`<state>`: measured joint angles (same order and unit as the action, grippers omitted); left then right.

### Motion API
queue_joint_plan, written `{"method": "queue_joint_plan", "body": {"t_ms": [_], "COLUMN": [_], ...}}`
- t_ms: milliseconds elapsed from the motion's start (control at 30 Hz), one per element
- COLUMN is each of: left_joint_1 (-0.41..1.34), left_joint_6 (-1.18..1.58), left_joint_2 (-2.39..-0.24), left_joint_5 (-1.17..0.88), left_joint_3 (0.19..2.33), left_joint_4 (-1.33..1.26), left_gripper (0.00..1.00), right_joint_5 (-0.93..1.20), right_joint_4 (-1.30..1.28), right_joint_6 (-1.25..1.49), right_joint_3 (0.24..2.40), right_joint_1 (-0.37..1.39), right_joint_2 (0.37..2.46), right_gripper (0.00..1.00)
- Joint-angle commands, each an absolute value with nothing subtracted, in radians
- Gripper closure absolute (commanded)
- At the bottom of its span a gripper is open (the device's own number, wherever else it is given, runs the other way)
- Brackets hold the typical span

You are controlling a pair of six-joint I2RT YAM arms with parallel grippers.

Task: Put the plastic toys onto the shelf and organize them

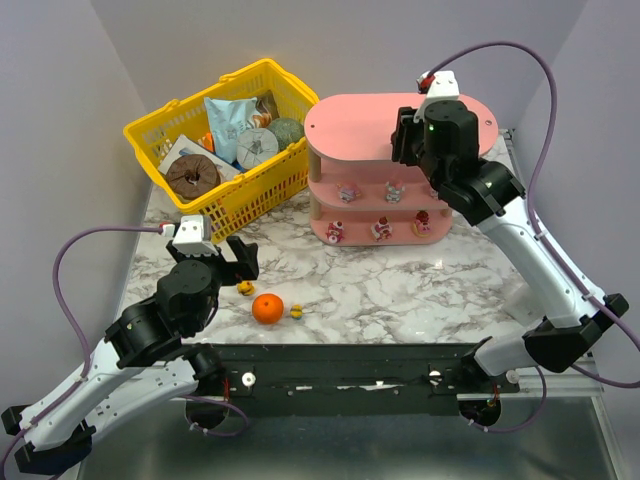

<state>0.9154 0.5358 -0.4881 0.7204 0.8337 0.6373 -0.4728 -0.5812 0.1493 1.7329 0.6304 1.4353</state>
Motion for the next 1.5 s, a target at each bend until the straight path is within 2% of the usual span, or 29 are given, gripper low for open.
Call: {"method": "queue_joint_plan", "body": {"t_ms": [0, 533, 900, 1467], "left_joint_1": [0.908, 0.908, 0.908, 0.910], "left_joint_6": [0.538, 0.538, 0.540, 0.540], "left_joint_2": [-0.486, -0.486, -0.491, -0.485], "left_joint_5": [0.723, 0.726, 0.724, 0.727], "left_joint_3": [0.828, 0.830, 0.833, 0.831], "left_joint_4": [0.640, 0.643, 0.643, 0.643], "left_gripper": [0.01, 0.01, 0.01, 0.01], "right_joint_5": [-0.417, -0.411, -0.425, -0.442], "right_joint_4": [-0.592, -0.561, -0.558, -0.543], "right_joint_6": [0.175, 0.193, 0.199, 0.207], "right_joint_3": [1.736, 1.718, 1.726, 1.726], "right_joint_1": [0.606, 0.597, 0.595, 0.595], "right_joint_2": [1.454, 1.456, 1.463, 1.439], "right_gripper": [0.65, 0.53, 0.41, 0.31]}}
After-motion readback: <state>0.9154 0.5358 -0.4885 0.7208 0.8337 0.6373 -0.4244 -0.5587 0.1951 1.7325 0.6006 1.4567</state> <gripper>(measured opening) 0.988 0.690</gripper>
